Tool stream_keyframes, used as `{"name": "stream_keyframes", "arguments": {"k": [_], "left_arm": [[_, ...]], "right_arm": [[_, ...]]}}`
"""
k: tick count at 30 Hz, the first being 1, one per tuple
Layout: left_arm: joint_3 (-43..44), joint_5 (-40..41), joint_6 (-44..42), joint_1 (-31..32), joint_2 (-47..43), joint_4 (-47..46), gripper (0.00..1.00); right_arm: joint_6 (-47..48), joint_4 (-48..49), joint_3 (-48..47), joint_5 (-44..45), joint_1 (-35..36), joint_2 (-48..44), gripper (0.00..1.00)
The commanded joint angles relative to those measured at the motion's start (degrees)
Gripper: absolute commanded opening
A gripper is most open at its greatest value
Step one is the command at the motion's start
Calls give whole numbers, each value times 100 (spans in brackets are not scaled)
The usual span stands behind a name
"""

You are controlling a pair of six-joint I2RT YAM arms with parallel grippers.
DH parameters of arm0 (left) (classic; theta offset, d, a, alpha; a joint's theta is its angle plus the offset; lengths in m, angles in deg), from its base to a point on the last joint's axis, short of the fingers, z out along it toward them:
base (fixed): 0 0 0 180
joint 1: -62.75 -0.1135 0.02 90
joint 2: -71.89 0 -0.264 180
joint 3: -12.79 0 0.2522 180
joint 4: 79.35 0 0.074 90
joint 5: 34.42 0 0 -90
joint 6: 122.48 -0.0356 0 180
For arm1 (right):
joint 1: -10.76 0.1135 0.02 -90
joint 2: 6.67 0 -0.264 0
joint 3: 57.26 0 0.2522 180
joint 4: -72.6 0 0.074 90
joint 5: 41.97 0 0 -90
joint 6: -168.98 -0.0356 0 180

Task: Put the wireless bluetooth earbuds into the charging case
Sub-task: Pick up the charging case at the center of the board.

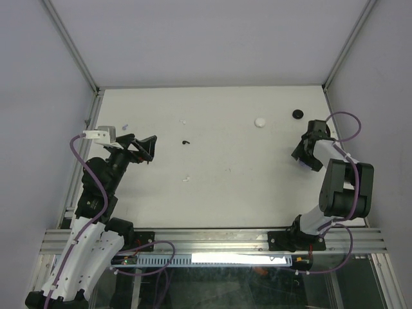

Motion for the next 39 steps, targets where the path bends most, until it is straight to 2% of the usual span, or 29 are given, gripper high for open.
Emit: {"name": "stream_keyframes", "arguments": {"k": [1,17,25,39], "left_arm": [[15,-42,-124,38,-67,-259,99],[20,-14,-153,35,-145,-203,99],[58,-199,-170,34,-113,-171,99],[241,-651,-154,26,174,133,99]], "right_arm": [[-126,233,-199,181,34,72,71],[-103,236,-252,299,140,506,65],[-68,143,-237,214,300,311,57],[143,50,-147,298,2159,-740,48]]}}
